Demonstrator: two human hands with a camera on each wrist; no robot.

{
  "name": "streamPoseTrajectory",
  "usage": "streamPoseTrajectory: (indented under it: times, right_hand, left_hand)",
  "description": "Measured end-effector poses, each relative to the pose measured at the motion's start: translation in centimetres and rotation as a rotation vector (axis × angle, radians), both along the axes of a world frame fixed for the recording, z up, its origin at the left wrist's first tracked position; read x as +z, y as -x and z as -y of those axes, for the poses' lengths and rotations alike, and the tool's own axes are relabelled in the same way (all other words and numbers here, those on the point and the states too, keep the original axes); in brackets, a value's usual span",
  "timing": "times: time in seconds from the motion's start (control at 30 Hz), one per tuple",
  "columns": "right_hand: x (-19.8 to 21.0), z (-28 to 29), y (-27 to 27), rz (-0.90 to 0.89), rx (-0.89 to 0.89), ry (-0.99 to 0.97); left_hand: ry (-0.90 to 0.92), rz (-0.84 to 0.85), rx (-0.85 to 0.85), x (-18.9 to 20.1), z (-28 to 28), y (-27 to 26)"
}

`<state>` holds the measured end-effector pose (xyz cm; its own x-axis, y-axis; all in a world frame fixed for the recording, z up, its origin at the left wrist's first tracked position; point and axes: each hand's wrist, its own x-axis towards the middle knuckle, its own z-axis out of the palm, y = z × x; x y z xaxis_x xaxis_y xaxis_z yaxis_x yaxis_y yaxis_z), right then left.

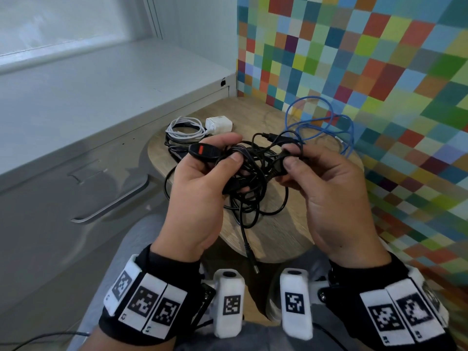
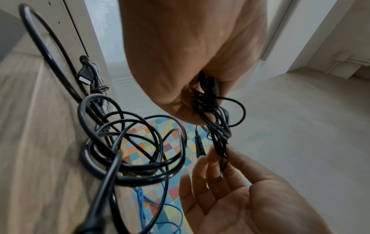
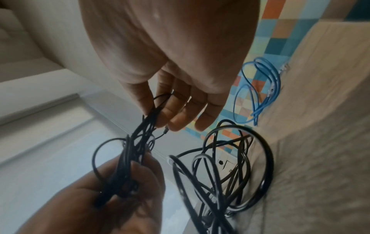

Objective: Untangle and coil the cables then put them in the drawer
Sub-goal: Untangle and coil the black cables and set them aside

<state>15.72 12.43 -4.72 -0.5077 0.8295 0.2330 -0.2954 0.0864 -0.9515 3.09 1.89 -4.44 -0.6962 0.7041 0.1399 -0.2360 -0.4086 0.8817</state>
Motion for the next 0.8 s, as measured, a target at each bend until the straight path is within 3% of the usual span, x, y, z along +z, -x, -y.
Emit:
streamPoseTrajectory:
  times: [0.17, 0.37, 0.53, 0.67, 0.8]
  right_hand:
    - [0.2, -0.3, -0.2, 0.061, 0.063, 0.024]
    - [-0.2, -0.7, -0.7, 0.154, 0.156, -0.09]
    - [0.1, -0.7, -0.6, 0.21, 0.072, -0.22]
    - [0.6, -0.6, -0.8, 0.105, -0.056, -0.204]
    - [1.4, -0.6, -0.8, -0.159, 0.042, 0.144]
  left_hand:
    - [0.012, -0.006, 0.0, 0.0, 0.0, -0.1]
    - [-0.011, -0.02, 0.026, 0.5, 0.4, 0.6]
    - [-0.011, 0.009, 0.024, 0.5, 0.6, 0.9]
    - [-0.032, 0.099, -0.097, 0.8, 1.0, 0.9]
    - [0.029, 0.069, -0.148, 1.0, 1.0, 0.9]
